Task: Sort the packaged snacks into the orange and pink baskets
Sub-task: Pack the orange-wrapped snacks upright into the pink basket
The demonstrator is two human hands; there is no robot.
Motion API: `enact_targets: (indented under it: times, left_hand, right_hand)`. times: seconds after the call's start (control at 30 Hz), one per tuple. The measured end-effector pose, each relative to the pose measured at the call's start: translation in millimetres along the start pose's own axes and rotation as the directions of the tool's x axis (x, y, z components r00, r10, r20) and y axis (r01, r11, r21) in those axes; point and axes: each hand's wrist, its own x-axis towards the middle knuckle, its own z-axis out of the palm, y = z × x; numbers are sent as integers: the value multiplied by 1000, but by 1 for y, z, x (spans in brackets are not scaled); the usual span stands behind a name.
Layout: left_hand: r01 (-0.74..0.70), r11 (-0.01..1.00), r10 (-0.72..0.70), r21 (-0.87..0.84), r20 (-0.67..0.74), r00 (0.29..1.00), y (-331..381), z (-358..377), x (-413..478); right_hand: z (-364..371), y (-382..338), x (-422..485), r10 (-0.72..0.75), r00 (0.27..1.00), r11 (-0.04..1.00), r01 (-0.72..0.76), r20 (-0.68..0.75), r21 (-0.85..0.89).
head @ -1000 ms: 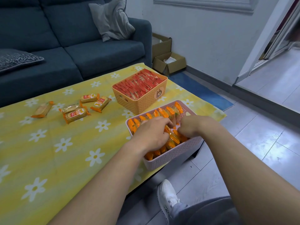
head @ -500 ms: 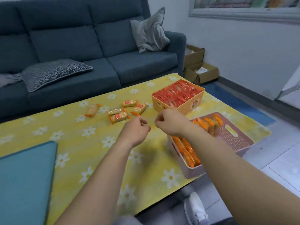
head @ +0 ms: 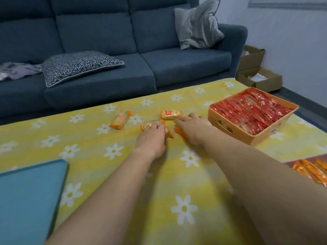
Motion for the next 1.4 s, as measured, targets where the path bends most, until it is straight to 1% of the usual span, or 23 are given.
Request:
enact_targets:
  times: [0.1, 0.17, 0.2, 0.27, 0.33, 0.37, 0.43, 0.5, 0.57, 0.67, 0.73, 0.8, 0.83, 0.87, 0.93, 1.0, 1.07, 1.1, 1.17, 1.2, 1.27, 1.33, 1.4]
  left_hand:
    - [42, 998, -42, 48, 13, 999, -4, 4, 12]
    - [44, 995, -50, 89, 67, 996, -6, -1, 18]
    - [43, 994, -51, 99, 85, 995, -6, -6, 21]
    - [35, 998, -39, 58, 73, 997, -5, -17, 26]
    - [46, 999, -46, -6, -31, 998, -5, -28, 33]
    - [52, 998, -55, -46, -70, 996, -7, -28, 38]
    - [84, 988, -87, -131, -22, 996, -16, -24, 49]
    - [114, 985, -104, -131, 82, 991, -25, -14, 55]
    - [104, 990, -96, -93, 84, 992, -32, -5, 55]
    - [139, 984, -136, -115, 32, 990, -49, -2, 60]
    - [230, 948, -251, -218, -73, 965, -68, -8, 64]
    - [374, 863, -458, -340, -213, 863, -96, -14, 67]
    - [444, 813, -547, -377, -231, 805, -112, -17, 68]
    - [491, 770, -601, -409, -203, 773, -124, -20, 68]
    - [517, 724, -610, -458, -75, 789, -135, -25, 70]
    - [488, 739, -549, -464, 4, 836, -130, -29, 72]
    - [454, 730, -501, -511, 52, 864, -116, -30, 69]
    - [435, 675, -490, -596, 79, 868, -110, -31, 65]
    - [427, 446, -514, -786, 166, 842, -101, -33, 52]
    - [424, 328, -525, -844, 211, 825, -98, -32, 45]
    - [400, 143, -525, -905, 273, 806, -91, -31, 30]
    - [379, 28, -500, -925, 316, 807, -78, -36, 11]
    - [339, -3, -470, -941, 300, 830, -55, -46, -10]
  right_hand:
    - [3, 4, 17, -22, 999, 976, 11, -46, -216]
    - [-1, 10, 24, -14, 995, 973, -10, -98, -233]
    - [-4, 13, 27, 7, 991, 986, -29, -130, -167]
    - [-12, 16, 35, 82, 975, 995, -68, -207, 74]
    - [-18, 15, 46, 143, 965, 964, -86, -219, 250]
    - [-19, 14, 52, 149, 969, 955, -90, -198, 282]
    - [-18, 11, 64, 128, 983, 958, -87, -133, 275]
    - [-14, 7, 74, 116, 992, 963, -98, -57, 250]
    - [-12, 3, 83, 116, 993, 959, -114, 6, 261]
    - [-10, -5, 91, 146, 989, 948, -132, -26, 288]
    - [-10, -11, 96, 173, 980, 918, -126, -95, 377]
    - [-8, -21, 104, 213, 972, 782, -107, -101, 614]
    - [-7, -30, 109, 226, 971, 678, -102, -75, 728]
    - [-7, -39, 112, 233, 972, 581, -103, -44, 808]
    - [-6, -57, 116, 221, 975, 461, -111, 7, 880]
    - [-7, -76, 118, 225, 974, 372, -112, 27, 922]
    - [-11, -93, 116, 215, 974, 198, -116, 72, 973]
    - [-12, -101, 114, 208, 974, 113, -118, 93, 987]
    - [-18, -109, 105, 192, 974, -7, -125, 124, 992]
    - [-19, -111, 99, 185, 973, -64, -131, 141, 989]
    - [-24, -112, 82, 189, 967, -146, -142, 169, 979]
    - [-32, -112, 58, 195, 965, -207, -134, 175, 969]
    - [-43, -108, 23, 214, 966, -237, -90, 142, 967]
